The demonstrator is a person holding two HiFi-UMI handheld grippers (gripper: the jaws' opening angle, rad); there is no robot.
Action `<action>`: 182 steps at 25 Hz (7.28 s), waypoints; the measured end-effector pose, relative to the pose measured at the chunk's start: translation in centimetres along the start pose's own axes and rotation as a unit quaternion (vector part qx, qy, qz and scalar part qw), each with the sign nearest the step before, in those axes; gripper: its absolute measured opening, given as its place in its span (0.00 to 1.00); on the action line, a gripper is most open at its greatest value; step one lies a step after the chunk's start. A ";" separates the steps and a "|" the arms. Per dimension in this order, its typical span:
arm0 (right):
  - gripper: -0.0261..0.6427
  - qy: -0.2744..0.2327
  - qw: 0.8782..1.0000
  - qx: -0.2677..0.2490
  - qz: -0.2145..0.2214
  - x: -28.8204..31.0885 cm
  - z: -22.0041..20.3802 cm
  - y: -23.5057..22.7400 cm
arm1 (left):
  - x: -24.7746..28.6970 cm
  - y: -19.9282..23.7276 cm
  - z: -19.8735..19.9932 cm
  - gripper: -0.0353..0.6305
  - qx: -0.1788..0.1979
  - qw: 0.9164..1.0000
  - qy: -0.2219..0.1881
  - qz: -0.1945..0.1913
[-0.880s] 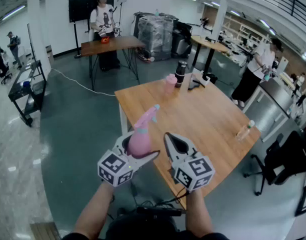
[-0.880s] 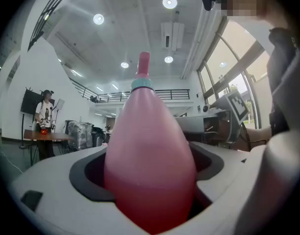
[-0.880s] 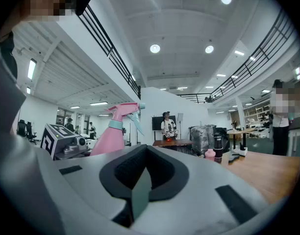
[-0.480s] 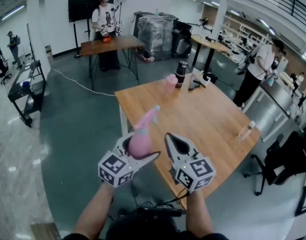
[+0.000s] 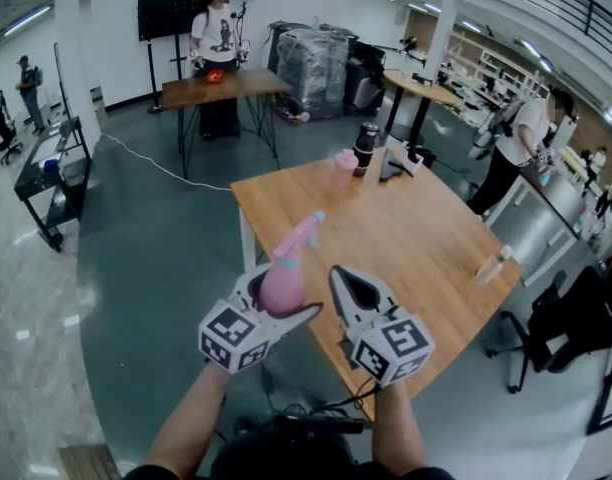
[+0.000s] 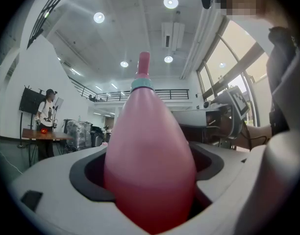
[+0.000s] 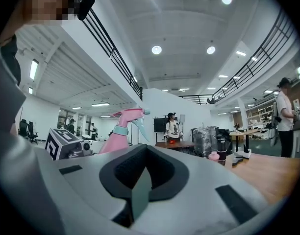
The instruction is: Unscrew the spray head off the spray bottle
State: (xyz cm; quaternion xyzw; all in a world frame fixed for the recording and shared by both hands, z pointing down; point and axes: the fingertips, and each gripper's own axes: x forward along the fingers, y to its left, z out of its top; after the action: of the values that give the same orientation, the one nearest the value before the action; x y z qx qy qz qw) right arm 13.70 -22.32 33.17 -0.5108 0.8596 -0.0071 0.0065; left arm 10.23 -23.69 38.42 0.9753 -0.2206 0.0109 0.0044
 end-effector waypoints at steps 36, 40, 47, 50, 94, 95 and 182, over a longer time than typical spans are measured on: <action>0.25 -0.004 0.988 0.096 0.121 3.8 1.8 6.5 | -1.5 1.4 -1.6 0.72 0.118 0.988 0.047 0.091; 0.24 -0.005 0.989 0.083 0.123 3.5 1.9 6.7 | -1.5 1.0 -1.5 0.72 0.119 0.988 0.047 0.088; 0.24 -0.010 0.988 0.078 0.132 2.8 2.0 6.6 | -1.5 0.2 -1.4 0.72 0.114 0.990 0.049 0.062; 0.24 -0.011 0.987 0.071 0.141 2.4 2.1 6.5 | -1.3 -0.3 -1.3 0.71 0.111 0.992 0.048 0.043; 0.31 -0.023 0.982 0.054 0.181 0.6 3.0 6.5 | -1.5 -1.2 0.4 0.72 0.070 0.997 -0.007 -0.003; 0.31 -0.019 0.984 0.058 0.169 0.8 2.8 6.5 | -1.4 -0.8 0.3 0.72 0.072 0.997 -0.004 0.010; 0.28 0.033 0.992 0.088 0.084 1.7 0.8 6.4 | -0.7 -0.1 -2.5 0.72 0.092 0.992 0.041 0.073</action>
State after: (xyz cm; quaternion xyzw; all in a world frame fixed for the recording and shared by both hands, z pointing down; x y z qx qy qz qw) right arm 7.30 -20.73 32.28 -0.4339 0.8952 -0.0989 0.0240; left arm 9.58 -23.23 40.86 0.9516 -0.2889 0.0711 -0.0769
